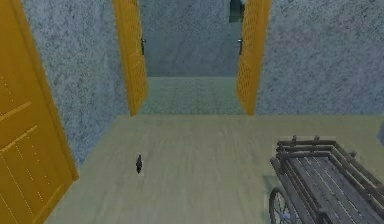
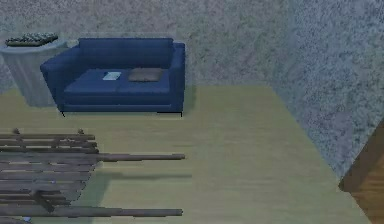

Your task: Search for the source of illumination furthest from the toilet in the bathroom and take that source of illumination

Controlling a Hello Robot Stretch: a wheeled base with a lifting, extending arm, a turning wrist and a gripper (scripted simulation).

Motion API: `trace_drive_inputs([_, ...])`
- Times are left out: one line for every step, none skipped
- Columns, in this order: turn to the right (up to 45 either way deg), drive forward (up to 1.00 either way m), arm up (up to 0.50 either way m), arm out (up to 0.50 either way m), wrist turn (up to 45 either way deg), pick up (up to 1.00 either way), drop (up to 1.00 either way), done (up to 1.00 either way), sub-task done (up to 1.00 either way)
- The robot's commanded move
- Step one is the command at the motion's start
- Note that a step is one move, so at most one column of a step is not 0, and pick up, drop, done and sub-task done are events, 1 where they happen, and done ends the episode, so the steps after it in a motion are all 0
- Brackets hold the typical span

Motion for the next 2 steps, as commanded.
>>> trace_drive_inputs([-6.0, 0.0, 0.0, 0.0, 0.0, 0.0, 0.0, 0.0, 0.0])
trace_drive_inputs([0.0, 1.0, 0.0, 0.0, 0.0, 0.0, 0.0, 0.0, 0.0])
